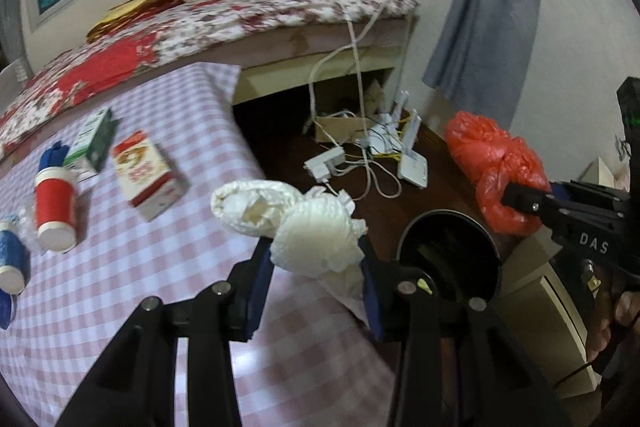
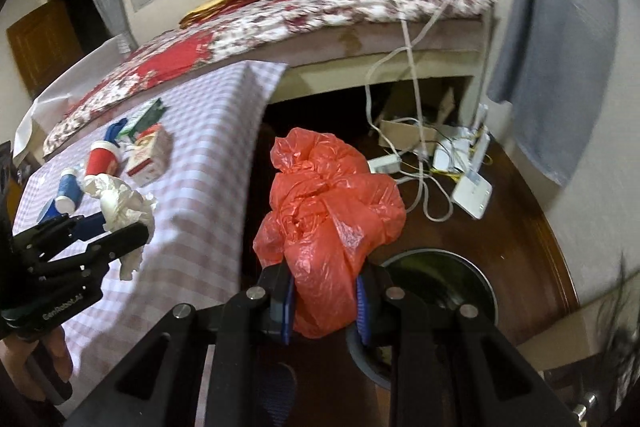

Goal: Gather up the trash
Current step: 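Carry the bag and tissue over the black bin and open both tools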

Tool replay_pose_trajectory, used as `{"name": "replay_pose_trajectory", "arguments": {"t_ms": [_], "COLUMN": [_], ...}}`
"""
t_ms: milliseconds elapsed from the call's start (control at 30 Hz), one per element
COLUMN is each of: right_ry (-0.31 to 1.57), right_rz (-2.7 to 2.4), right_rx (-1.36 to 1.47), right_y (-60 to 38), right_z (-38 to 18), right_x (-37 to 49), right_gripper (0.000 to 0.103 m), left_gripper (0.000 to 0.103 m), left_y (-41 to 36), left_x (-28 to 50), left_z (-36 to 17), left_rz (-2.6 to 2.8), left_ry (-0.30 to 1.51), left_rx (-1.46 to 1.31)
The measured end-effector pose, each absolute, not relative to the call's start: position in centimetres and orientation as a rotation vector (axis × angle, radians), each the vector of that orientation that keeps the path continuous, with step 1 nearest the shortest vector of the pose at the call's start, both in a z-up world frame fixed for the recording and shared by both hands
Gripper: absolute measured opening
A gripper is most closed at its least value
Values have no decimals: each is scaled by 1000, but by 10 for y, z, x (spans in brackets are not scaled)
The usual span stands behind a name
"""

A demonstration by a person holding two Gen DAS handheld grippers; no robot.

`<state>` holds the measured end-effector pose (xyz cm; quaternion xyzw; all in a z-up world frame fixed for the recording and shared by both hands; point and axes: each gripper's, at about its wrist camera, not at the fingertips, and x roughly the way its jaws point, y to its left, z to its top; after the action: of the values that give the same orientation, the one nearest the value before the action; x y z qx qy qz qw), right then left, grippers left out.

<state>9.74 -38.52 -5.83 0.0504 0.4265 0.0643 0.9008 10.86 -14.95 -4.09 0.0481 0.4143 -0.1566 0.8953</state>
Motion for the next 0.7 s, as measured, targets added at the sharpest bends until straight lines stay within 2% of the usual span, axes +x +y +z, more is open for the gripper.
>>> {"name": "replay_pose_trajectory", "arguments": {"t_ms": [367, 700], "right_ry": [944, 1063], "right_rz": [47, 24], "right_rx": [147, 159], "right_y": [-450, -486], "right_z": [-96, -155], "right_x": [67, 52], "right_gripper": [26, 26], "left_gripper": [42, 42], "left_y": [-225, -292], "left_x": [108, 121], "left_z": [-68, -125], "left_rz": [-454, -555], "left_ry": [956, 1167], "left_rx": [164, 185]}}
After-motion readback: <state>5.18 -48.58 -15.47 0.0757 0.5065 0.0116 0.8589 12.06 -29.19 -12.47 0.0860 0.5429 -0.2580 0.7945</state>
